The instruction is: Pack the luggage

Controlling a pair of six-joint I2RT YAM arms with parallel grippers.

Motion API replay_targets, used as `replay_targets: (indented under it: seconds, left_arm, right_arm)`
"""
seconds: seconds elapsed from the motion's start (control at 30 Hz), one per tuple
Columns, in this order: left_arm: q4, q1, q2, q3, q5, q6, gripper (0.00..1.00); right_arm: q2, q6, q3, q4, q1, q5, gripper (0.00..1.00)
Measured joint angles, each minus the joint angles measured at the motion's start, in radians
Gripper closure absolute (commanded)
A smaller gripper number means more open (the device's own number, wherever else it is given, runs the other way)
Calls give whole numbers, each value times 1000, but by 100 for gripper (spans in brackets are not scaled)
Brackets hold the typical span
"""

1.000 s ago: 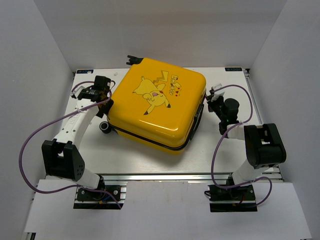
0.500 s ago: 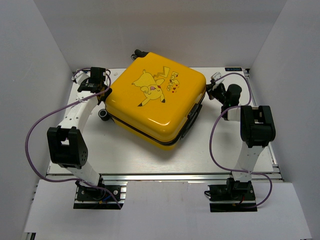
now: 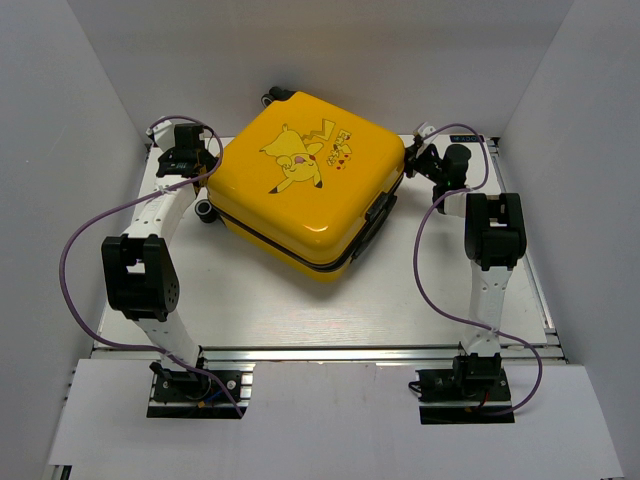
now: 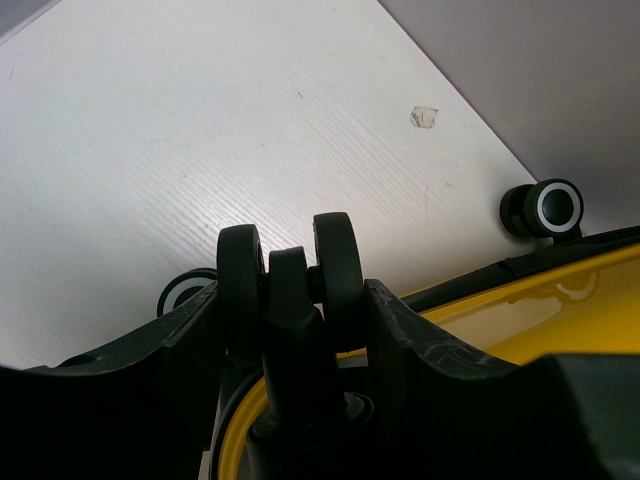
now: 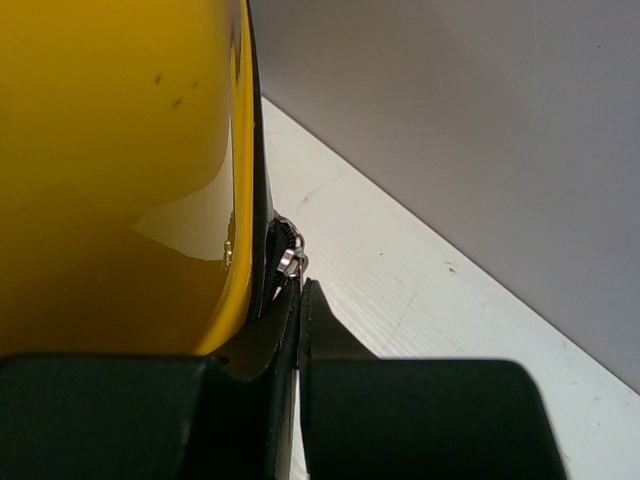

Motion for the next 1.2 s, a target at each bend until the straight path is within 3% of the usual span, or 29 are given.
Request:
replay_targets:
  seconds: [0.23, 0.33, 0.47, 0.6, 0.7, 0.83, 1.07, 1.2]
  left_arm:
    - [69, 14, 17, -2, -3, 38, 100]
    - [93, 20, 31, 5, -3, 70, 100]
    - [100, 31, 101, 97, 14, 168, 100]
    - [130, 44, 159, 163, 69, 264, 100]
    - [134, 50, 182, 191, 95, 301, 100]
    - [126, 55, 208, 228, 103, 319, 100]
    - [109, 65, 255, 293, 72, 332, 100]
    - [76, 65, 261, 316, 64, 333, 100]
  right_arm:
    - [108, 74, 164, 0, 20, 14, 100]
    - [113, 99, 161, 16, 23, 8, 100]
    - [-30, 89, -117, 134, 36, 78, 100]
    - [-266, -45, -429, 129, 65, 146, 100]
    - [-332, -113, -501, 111, 79, 175, 100]
    - [-296, -133, -476, 148, 84, 190, 100]
    - [-76, -65, -207, 211, 76, 151, 100]
    - [-51, -2, -172, 213, 64, 104, 96]
